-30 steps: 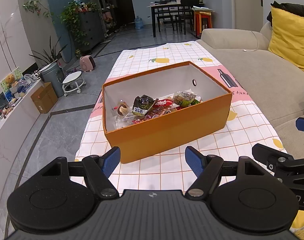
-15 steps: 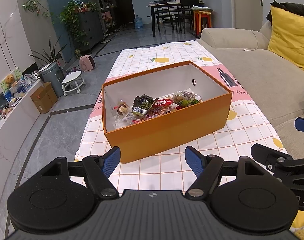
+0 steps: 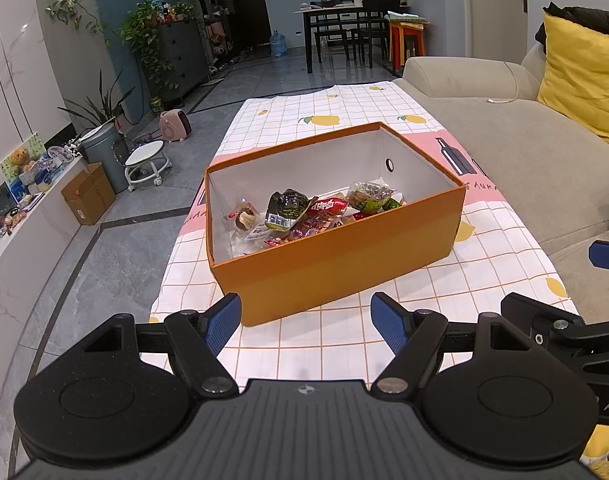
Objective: Organize snacks
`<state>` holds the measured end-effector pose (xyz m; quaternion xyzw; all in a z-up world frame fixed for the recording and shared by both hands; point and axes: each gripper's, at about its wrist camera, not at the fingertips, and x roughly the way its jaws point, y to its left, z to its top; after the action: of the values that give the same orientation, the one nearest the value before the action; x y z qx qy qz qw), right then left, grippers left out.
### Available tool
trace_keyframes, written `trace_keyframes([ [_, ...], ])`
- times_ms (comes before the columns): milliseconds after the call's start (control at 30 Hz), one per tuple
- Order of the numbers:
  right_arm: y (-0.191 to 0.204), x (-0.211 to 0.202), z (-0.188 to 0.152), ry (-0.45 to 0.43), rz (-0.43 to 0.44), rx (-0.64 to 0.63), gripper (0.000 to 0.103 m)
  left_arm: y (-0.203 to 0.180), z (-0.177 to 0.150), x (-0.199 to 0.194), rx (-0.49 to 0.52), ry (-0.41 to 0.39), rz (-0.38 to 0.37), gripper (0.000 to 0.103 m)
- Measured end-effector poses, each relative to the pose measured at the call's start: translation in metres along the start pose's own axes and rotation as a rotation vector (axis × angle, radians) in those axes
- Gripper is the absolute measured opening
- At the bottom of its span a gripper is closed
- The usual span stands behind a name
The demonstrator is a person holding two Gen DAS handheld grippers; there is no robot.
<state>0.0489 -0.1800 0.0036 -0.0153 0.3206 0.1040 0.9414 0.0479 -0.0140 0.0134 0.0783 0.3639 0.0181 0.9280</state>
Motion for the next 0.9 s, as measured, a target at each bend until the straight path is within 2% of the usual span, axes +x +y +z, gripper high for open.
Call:
trace_keyframes([
  [900, 0.0006, 0.0051, -0.0017, 0.024, -0.011, -0.005, 0.092, -0.0001, 0.0, -0.0007, -0.001, 0.003, -0.011, 0.086],
])
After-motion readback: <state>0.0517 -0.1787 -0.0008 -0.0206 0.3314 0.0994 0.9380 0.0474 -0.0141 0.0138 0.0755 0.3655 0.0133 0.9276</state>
